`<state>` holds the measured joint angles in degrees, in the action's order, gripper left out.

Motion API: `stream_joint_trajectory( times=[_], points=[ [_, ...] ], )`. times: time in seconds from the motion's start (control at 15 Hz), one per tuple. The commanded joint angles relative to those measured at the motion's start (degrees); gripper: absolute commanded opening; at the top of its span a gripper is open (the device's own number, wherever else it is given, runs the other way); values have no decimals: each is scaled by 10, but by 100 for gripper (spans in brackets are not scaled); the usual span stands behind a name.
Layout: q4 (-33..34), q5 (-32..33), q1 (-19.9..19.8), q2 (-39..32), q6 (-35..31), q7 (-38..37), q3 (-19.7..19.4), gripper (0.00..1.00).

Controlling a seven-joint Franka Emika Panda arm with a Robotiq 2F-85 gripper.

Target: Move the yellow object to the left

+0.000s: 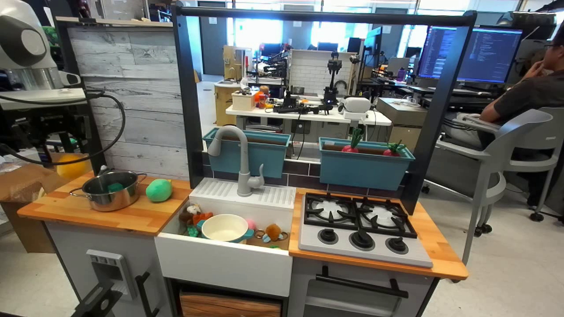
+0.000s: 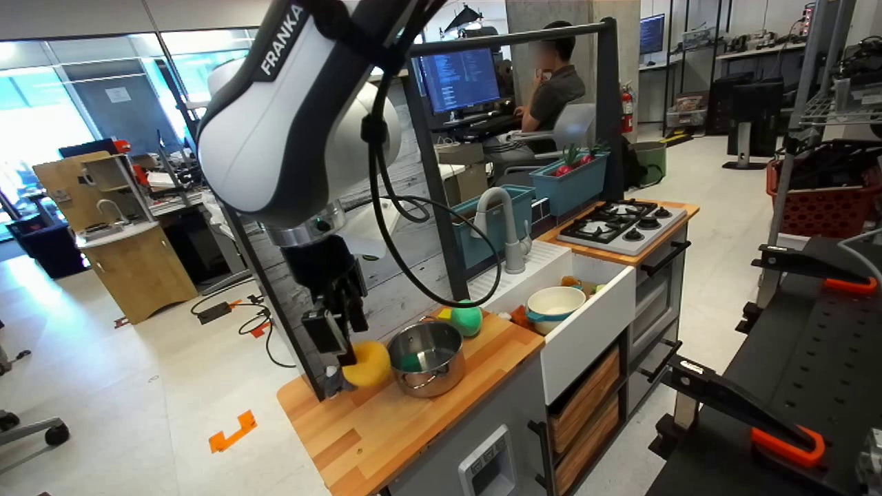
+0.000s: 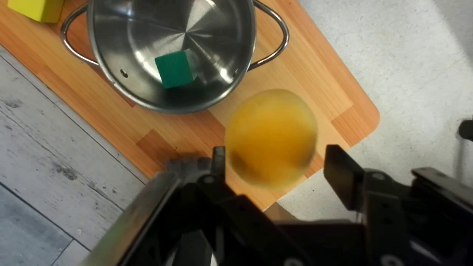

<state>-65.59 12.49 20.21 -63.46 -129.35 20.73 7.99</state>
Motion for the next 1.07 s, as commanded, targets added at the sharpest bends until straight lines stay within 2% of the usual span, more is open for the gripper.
stream_joint_trajectory(
  times=[0.0, 1.0],
  points=[
    [23, 13, 7, -14, -7, -13, -6, 99],
    [5, -1, -1, 0, -3, -6, -6, 100]
  ],
)
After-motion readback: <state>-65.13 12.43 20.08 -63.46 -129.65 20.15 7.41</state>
